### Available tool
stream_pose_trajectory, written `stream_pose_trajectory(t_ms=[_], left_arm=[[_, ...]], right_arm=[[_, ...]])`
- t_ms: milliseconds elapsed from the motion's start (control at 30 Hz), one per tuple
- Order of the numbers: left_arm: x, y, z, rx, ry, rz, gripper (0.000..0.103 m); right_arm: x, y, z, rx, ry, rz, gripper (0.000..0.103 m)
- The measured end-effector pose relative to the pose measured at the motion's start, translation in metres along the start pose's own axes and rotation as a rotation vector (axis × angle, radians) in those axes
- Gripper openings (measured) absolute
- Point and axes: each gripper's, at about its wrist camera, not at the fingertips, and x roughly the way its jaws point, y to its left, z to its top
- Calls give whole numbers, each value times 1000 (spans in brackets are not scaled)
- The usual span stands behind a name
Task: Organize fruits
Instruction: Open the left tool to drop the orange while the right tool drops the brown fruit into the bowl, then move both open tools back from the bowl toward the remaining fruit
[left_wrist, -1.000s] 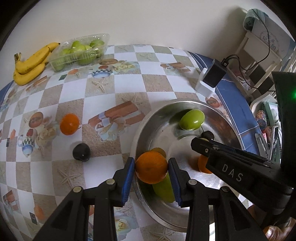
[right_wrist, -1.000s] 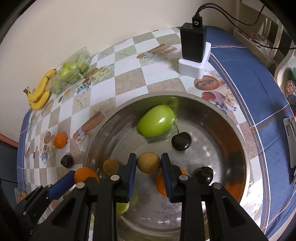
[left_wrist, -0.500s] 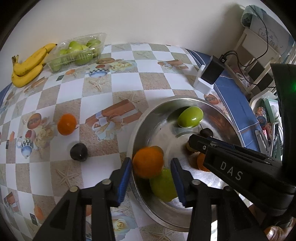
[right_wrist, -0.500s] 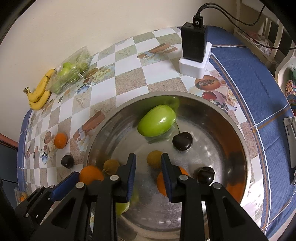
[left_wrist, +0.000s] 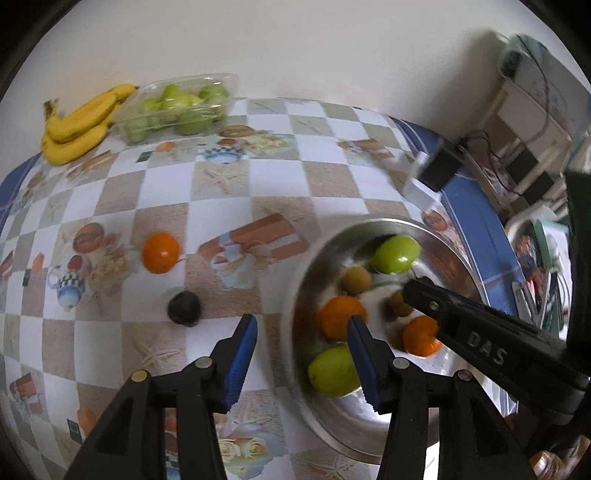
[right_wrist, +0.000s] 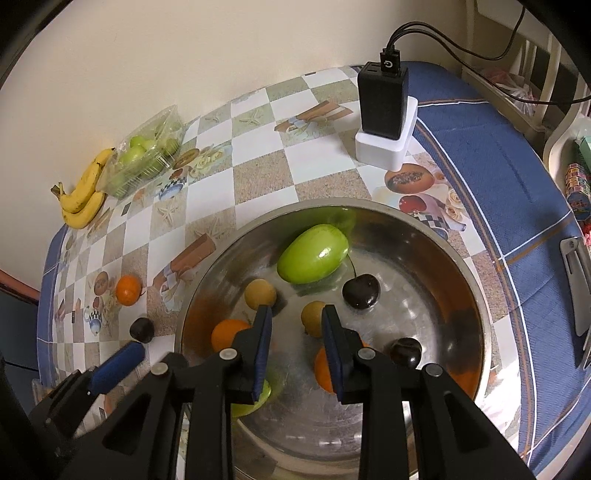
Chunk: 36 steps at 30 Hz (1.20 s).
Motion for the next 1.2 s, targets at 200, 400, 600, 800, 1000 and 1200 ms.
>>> stream_pose_trajectory(t_ms=[200, 400, 600, 800, 1000, 1200], left_arm=[[-5, 31, 4, -111, -21, 57, 54], [-14, 60, 9, -202, -60, 115, 55], [-26, 92, 10, -307, -92, 142, 58], [-25, 112, 6, -384, -74, 155, 64], [-23, 116, 4, -395, -74, 205, 87], [-25, 121, 3, -406, -89, 251, 99]], right_arm=[[2, 3, -2, -13, 10, -5, 28], [2, 12, -4, -35, 12, 2, 28], [-3, 19, -4, -57, 4, 13, 28], [0, 23, -5, -73, 8, 6, 41], [-1, 28, -6, -107, -15, -2, 78], [3, 31, -7, -123, -12, -5, 90]])
